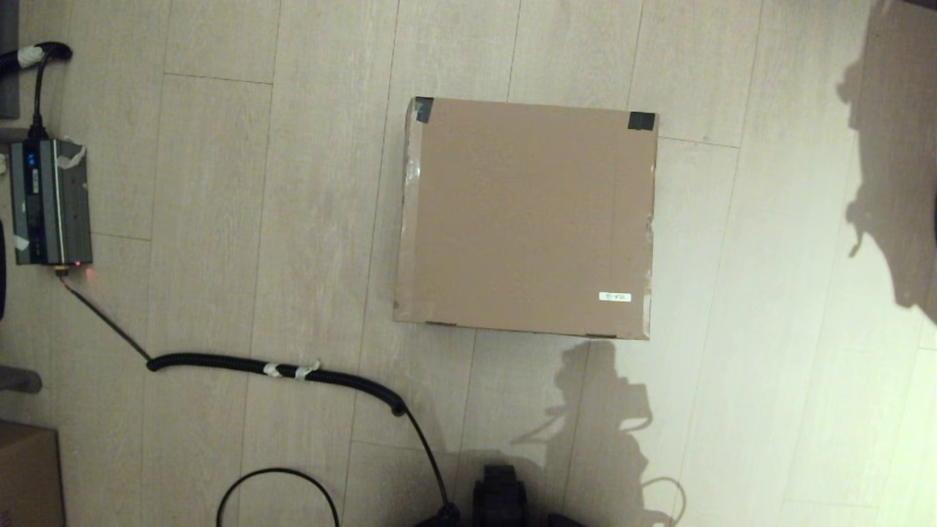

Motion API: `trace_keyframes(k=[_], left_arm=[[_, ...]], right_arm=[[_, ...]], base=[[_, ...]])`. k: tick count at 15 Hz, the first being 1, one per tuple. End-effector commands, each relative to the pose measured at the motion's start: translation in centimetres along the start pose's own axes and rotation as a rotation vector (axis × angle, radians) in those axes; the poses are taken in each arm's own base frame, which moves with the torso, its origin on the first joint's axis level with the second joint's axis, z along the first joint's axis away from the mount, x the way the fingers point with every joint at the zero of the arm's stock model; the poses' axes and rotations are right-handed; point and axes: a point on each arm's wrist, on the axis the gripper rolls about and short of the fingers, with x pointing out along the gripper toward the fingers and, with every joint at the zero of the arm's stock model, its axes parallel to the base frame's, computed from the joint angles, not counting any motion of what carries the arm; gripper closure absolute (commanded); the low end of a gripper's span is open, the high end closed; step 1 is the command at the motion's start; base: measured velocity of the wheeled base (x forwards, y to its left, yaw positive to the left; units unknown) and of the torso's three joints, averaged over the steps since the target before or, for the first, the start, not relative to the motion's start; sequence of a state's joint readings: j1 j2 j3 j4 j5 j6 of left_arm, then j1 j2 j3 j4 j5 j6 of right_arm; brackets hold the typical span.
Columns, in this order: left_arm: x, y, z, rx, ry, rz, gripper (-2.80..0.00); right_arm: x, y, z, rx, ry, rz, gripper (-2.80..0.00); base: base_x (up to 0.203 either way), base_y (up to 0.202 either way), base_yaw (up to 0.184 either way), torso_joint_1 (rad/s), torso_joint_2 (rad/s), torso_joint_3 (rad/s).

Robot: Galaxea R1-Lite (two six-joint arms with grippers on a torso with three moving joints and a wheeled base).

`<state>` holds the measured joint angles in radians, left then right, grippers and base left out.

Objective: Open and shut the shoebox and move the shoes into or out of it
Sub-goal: Open the shoe box

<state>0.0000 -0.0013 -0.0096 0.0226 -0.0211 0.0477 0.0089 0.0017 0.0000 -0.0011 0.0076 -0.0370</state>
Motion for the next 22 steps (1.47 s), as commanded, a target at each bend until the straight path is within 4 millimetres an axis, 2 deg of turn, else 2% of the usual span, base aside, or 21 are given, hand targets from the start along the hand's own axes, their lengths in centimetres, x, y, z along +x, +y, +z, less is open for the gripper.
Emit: trace_keyframes(k=[1, 3, 4, 6, 7, 8, 10, 12, 14, 17, 20, 21, 22], left_arm=[[0.0, 0.0, 0.0, 0.000, 0.005, 0.001, 0.00], [0.0, 0.0, 0.1, -0.001, -0.008, 0.003, 0.00], [-0.3, 0.0, 1.1, -0.002, -0.045, 0.003, 0.00], [-1.0, 0.1, 5.0, -0.007, -0.104, -0.032, 0.00], [-0.7, 0.2, 6.9, -0.028, -0.083, -0.069, 0.00], [0.5, 0.2, 9.1, -0.072, -0.026, -0.115, 0.00], [4.6, 0.2, 12.2, -0.185, 0.144, -0.192, 0.00], [10.4, 0.2, 13.5, -0.291, 0.322, -0.269, 0.00], [16.0, 0.0, 13.2, -0.394, 0.462, -0.343, 0.00], [23.5, -0.1, 10.6, -0.525, 0.614, -0.455, 0.00], [29.6, -0.2, 8.4, -0.571, 0.600, -0.542, 0.00], [31.4, -0.2, 9.1, -0.565, 0.551, -0.572, 0.00], [32.6, -0.2, 9.8, -0.561, 0.516, -0.592, 0.00]], right_arm=[[0.0, 0.1, 0.0, -0.046, 0.002, 0.027, 0.00], [0.0, 0.1, 0.1, -0.047, 0.002, 0.028, 0.00], [-0.1, 0.0, 0.9, -0.047, -0.012, 0.027, 0.00], [0.1, -0.1, 4.5, -0.024, -0.008, 0.030, 0.00], [0.9, -0.2, 6.4, 0.009, 0.034, 0.037, 0.00], [2.5, -0.2, 8.3, 0.056, 0.107, 0.050, 0.00], [6.8, -0.2, 10.7, 0.146, 0.254, 0.094, 0.00], [12.4, -0.1, 11.2, 0.222, 0.413, 0.149, 0.00], [17.8, 0.0, 9.9, 0.287, 0.542, 0.210, 0.00], [24.9, -0.1, 6.4, 0.370, 0.619, 0.320, 0.00], [30.8, -1.0, 3.3, 0.407, 0.496, 0.477, 0.00], [32.5, -1.4, 3.1, 0.408, 0.430, 0.543, 0.00], [34.0, -1.9, 3.7, 0.400, 0.368, 0.587, 0.00]], base=[[0.000, 0.000, 0.000, 0.000, 0.00, 0.000], [0.000, 0.000, 0.000, 0.000, 0.00, 0.000], [0.000, 0.000, 0.000, 0.000, 0.00, 0.000], [0.000, 0.000, 0.000, 0.000, 0.00, 0.000], [0.000, 0.000, 0.000, 0.000, 0.00, 0.000], [0.000, 0.000, 0.000, 0.000, 0.00, 0.000], [0.000, 0.000, 0.000, 0.000, 0.00, 0.000], [0.000, 0.000, 0.000, 0.000, 0.00, 0.000], [0.000, 0.000, 0.000, 0.000, 0.00, 0.000], [0.000, 0.000, 0.000, 0.000, 0.00, 0.000], [0.000, 0.000, 0.000, 0.000, 0.00, 0.000], [0.000, 0.000, 0.000, 0.000, 0.00, 0.000], [0.000, 0.000, 0.000, 0.000, 0.00, 0.000]])
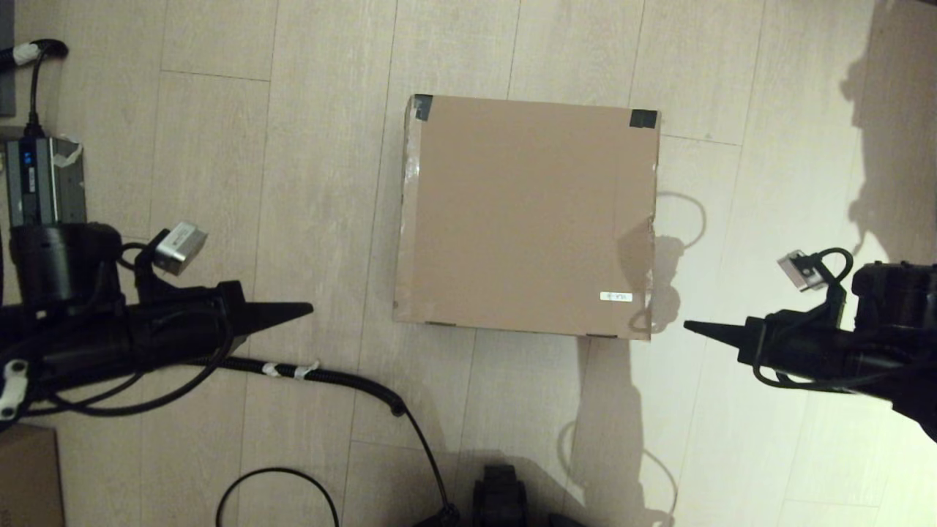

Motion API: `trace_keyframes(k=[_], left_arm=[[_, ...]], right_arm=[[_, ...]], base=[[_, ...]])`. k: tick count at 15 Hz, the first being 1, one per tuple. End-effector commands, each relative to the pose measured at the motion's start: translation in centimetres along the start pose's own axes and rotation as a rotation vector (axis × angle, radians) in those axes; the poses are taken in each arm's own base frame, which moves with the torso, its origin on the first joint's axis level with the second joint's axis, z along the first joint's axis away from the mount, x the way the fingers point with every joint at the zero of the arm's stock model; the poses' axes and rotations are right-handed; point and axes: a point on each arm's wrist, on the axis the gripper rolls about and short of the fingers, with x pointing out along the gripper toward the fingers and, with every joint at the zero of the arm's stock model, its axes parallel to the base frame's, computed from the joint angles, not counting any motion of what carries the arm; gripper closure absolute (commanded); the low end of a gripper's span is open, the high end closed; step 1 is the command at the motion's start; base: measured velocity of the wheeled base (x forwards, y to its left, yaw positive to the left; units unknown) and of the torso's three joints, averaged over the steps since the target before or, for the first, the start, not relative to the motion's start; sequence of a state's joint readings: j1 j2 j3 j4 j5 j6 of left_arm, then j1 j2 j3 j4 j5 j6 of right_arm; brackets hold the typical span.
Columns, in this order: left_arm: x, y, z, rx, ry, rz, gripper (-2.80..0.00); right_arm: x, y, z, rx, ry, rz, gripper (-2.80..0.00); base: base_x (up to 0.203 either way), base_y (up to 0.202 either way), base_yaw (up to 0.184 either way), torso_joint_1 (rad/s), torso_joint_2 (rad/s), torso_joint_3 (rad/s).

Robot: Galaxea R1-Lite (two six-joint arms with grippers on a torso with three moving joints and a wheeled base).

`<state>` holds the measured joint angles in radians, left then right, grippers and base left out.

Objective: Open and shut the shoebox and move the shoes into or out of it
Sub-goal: Open the shoe box

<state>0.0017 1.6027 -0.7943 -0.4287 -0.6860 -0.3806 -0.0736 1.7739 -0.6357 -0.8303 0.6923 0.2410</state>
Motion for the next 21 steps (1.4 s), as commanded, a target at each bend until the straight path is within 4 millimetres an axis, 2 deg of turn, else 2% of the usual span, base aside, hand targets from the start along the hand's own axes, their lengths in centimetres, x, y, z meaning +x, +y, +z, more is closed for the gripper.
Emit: trace_keyframes(k=[1, 4, 6, 12, 16, 18, 21], left_arm=[[3.4, 2.5, 0.8, -0.032, 0.034, -0.004, 0.00], [6.1, 3.7, 1.5, -0.033, 0.048, -0.023, 0.00], [7.7, 3.8, 1.4, -0.023, 0.064, -0.045, 0.00], [12.2, 3.3, 1.6, 0.044, 0.041, -0.088, 0.00], [15.0, 2.4, 1.2, 0.071, 0.045, -0.097, 0.00], [15.2, 2.0, 1.0, 0.074, 0.047, -0.094, 0.00], [14.6, 1.7, 0.8, 0.070, 0.052, -0.091, 0.00]], right_arm=[[2.7, -2.9, -0.4, -0.001, -0.004, 0.047, 0.00], [4.5, -3.4, -0.2, -0.004, 0.003, 0.078, 0.00], [5.6, -3.5, -0.3, -0.005, 0.009, 0.084, 0.00], [6.7, -4.0, 0.5, -0.024, -0.017, 0.079, 0.00], [7.9, -3.4, 0.6, -0.038, -0.013, 0.110, 0.00], [8.2, -2.7, 0.7, -0.046, -0.014, 0.128, 0.00], [7.4, -0.7, 1.8, -0.050, -0.016, 0.157, 0.00]], base=[[0.000, 0.000, 0.000, 0.000, 0.00, 0.000], [0.000, 0.000, 0.000, 0.000, 0.00, 0.000], [0.000, 0.000, 0.000, 0.000, 0.00, 0.000], [0.000, 0.000, 0.000, 0.000, 0.00, 0.000], [0.000, 0.000, 0.000, 0.000, 0.00, 0.000], [0.000, 0.000, 0.000, 0.000, 0.00, 0.000], [0.000, 0.000, 0.000, 0.000, 0.00, 0.000]])
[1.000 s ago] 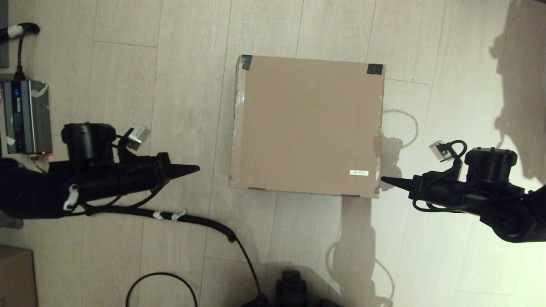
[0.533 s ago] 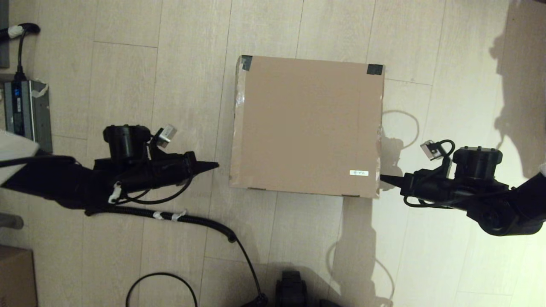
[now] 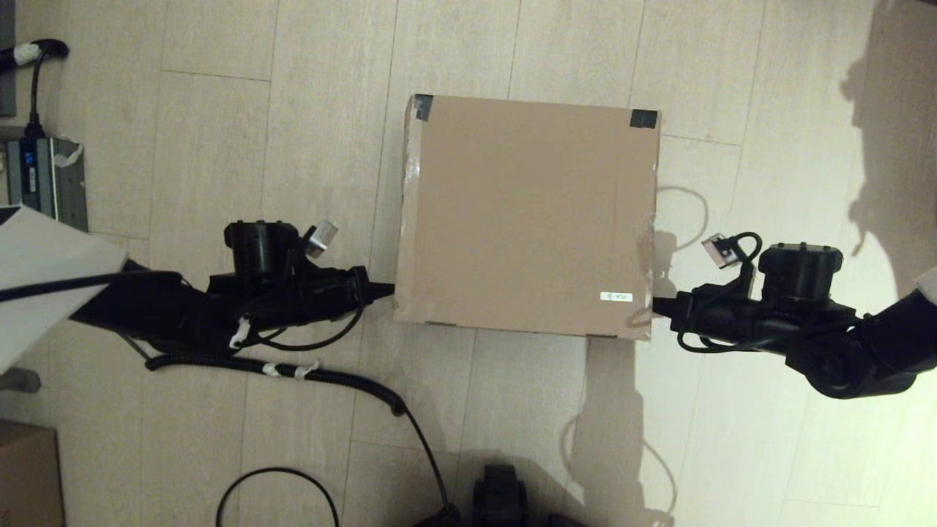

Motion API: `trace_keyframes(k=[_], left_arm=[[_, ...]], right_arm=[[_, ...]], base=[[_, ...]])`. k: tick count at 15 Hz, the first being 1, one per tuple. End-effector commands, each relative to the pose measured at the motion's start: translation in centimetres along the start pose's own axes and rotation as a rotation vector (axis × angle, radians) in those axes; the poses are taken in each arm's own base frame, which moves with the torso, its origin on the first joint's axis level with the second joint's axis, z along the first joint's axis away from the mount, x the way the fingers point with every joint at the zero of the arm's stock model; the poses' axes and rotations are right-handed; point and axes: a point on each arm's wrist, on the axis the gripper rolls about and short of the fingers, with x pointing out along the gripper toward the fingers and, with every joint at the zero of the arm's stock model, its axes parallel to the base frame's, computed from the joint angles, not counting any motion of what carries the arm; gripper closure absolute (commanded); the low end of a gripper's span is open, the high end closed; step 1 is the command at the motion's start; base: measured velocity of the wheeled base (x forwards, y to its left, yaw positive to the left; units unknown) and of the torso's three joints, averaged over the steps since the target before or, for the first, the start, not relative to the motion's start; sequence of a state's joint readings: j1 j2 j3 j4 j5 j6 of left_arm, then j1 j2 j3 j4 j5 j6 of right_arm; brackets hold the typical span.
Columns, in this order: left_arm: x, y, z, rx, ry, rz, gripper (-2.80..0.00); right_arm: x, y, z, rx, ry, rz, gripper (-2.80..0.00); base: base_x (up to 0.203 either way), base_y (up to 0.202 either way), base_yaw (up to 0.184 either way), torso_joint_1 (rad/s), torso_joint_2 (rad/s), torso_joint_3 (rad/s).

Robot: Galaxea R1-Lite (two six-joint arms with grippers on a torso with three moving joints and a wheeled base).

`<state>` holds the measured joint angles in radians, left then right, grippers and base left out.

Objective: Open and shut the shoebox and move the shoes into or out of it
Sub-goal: Open the shoe box

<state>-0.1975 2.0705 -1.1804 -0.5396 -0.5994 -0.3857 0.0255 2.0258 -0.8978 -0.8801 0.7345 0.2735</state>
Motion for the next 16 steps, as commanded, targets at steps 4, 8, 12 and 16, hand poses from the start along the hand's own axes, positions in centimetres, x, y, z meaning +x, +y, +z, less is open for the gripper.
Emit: trace_keyframes(k=[4, 8, 12, 16], left_arm=[[-2.0, -1.3, -0.1, 0.000, -0.006, -0.005, 0.00], [-3.2, -2.4, 0.4, 0.017, -0.029, -0.013, 0.00], [-4.9, -4.0, 1.2, 0.042, -0.066, -0.027, 0.00], [-6.4, -5.1, 1.4, 0.055, -0.085, -0.035, 0.00]], right_arm=[[-1.8, 3.6, 1.9, -0.030, -0.022, 0.039, 0.00], [-3.5, 5.3, 2.6, -0.038, -0.033, 0.042, 0.00], [-4.8, 7.0, 4.7, -0.054, -0.051, 0.048, 0.00], [-5.3, 8.6, 8.4, -0.076, -0.080, 0.057, 0.00]], base=[[0.000, 0.000, 0.000, 0.000, 0.00, 0.000], [0.000, 0.000, 0.000, 0.000, 0.00, 0.000], [0.000, 0.000, 0.000, 0.000, 0.00, 0.000], [0.000, 0.000, 0.000, 0.000, 0.00, 0.000]])
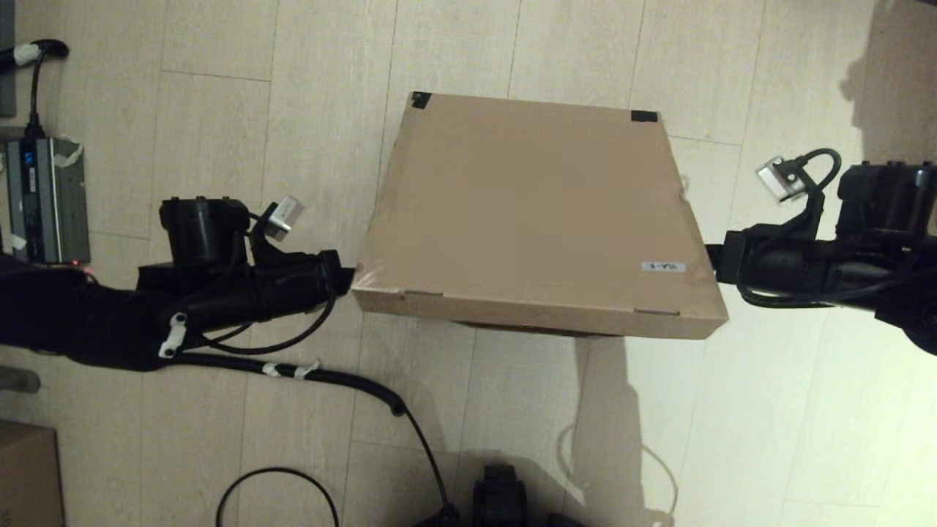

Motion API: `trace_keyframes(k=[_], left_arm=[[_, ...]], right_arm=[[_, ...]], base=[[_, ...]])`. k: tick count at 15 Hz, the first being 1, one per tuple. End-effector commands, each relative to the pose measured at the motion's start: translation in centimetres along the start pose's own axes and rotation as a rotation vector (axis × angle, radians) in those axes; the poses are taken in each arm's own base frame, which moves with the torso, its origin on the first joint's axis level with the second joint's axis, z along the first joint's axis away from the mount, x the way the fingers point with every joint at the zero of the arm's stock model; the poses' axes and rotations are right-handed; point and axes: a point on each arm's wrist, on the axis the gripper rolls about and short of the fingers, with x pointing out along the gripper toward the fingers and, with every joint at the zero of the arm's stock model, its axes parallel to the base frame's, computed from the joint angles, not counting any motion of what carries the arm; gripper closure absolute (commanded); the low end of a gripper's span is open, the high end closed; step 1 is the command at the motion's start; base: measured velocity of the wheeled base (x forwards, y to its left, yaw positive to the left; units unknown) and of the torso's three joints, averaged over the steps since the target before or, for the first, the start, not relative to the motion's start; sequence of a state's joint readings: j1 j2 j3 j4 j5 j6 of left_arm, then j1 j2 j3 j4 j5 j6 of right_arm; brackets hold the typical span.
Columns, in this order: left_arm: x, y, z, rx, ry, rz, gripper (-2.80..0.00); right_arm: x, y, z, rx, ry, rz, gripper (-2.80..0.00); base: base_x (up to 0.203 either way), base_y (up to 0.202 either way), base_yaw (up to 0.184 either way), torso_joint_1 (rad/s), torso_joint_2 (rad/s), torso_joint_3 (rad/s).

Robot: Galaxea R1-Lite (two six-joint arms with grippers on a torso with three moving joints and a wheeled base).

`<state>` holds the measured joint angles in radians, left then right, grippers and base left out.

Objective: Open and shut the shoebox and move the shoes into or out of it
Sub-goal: Open the shoe box

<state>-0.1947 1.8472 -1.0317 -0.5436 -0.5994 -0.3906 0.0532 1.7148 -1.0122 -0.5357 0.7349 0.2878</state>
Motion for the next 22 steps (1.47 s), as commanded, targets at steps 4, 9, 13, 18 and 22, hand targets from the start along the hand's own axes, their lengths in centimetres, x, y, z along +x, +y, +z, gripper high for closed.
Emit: trace_keyframes(k=[4, 9, 13, 18, 22], left_arm=[[-1.9, -1.9, 1.5, 0.039, -0.060, -0.027, 0.00], [-2.3, -2.3, 1.7, 0.046, -0.067, -0.034, 0.00], [-2.3, -2.9, 2.7, 0.070, -0.096, -0.051, 0.00], [-1.8, -5.0, 5.8, 0.137, -0.182, -0.111, 0.00], [-0.5, -5.3, 6.4, 0.118, -0.210, -0.097, 0.00]], right_arm=[[-0.4, 2.0, 5.3, -0.037, -0.085, 0.030, 0.00], [-0.7, 3.0, 9.3, 0.022, -0.175, 0.064, 0.00], [-1.0, 4.4, 12.7, 0.104, -0.257, 0.124, 0.00], [-1.1, 5.7, 16.4, 0.166, -0.314, 0.185, 0.00], [0.7, 3.8, 16.2, 0.270, -0.259, 0.151, 0.00]], base=[[0.000, 0.000, 0.000, 0.000, 0.00, 0.000], [0.000, 0.000, 0.000, 0.000, 0.00, 0.000], [0.000, 0.000, 0.000, 0.000, 0.00, 0.000], [0.000, 0.000, 0.000, 0.000, 0.00, 0.000], [0.000, 0.000, 0.000, 0.000, 0.00, 0.000]])
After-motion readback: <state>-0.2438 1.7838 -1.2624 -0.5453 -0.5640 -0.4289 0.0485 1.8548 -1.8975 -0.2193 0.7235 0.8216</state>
